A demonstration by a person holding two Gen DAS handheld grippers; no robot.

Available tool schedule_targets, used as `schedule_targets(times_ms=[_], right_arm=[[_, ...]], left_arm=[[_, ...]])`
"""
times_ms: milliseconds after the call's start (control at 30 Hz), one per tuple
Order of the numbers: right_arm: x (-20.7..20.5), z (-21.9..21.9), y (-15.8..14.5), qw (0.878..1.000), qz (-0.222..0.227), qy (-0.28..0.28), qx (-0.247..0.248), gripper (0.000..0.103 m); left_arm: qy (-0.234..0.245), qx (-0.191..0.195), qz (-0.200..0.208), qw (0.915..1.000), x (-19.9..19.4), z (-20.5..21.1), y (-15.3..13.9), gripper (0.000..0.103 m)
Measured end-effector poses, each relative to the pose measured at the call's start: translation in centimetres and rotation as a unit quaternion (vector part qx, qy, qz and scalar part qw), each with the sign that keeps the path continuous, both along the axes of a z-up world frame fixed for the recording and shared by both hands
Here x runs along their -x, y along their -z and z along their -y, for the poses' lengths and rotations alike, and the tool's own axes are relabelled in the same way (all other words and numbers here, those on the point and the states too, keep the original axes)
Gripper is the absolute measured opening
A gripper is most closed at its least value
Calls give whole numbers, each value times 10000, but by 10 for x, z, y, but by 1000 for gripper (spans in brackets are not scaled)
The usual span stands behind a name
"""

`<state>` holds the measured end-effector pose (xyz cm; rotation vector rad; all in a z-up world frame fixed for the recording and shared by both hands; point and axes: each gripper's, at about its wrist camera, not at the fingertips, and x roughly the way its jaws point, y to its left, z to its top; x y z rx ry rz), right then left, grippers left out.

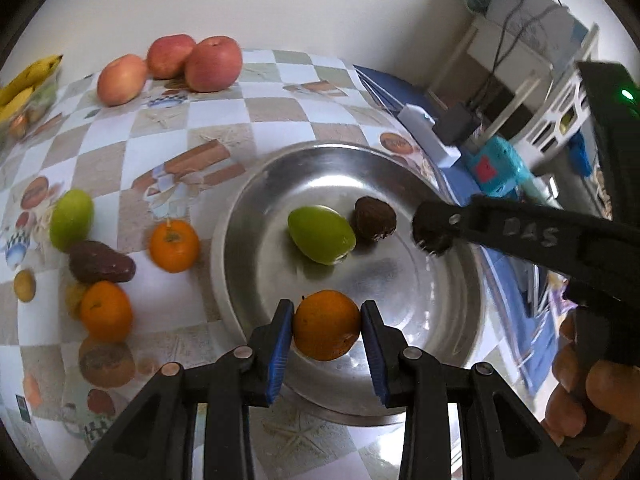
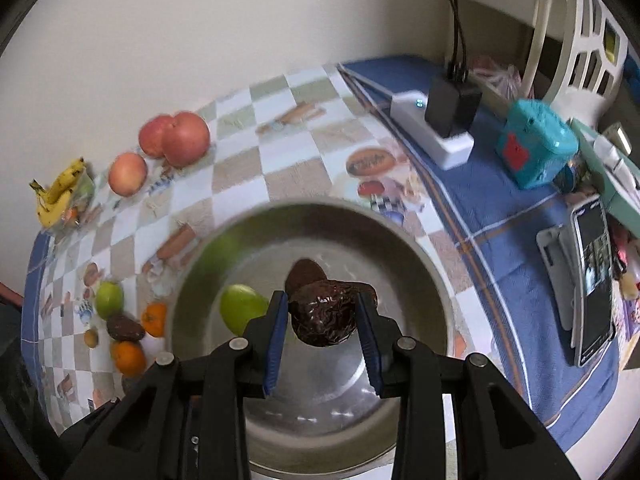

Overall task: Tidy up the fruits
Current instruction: 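Release the date with the right tool while the left tool drops the mandarin into the bowl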

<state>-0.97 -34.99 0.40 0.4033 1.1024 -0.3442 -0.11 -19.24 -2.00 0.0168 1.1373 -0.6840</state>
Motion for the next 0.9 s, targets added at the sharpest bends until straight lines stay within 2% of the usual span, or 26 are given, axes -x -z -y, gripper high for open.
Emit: schedule_targets(times_ms=[200, 333, 600, 900], right_arm=[[-3, -5, 27, 9993, -344, -72, -130, 37], [-5, -9, 28, 9992, -372, -144, 6, 37], [-9, -13, 31, 9986, -467, -217, 113, 39], [-10, -13, 33, 9982, -526, -237, 148, 41]], left_arm=[[-16, -122, -1, 9999, 0, 5, 13, 36], [5, -160, -122, 9998, 0, 5, 22, 36], [143, -347, -3, 9993, 4, 12, 26, 36], [117, -297, -122, 9994, 1, 13, 26, 38]])
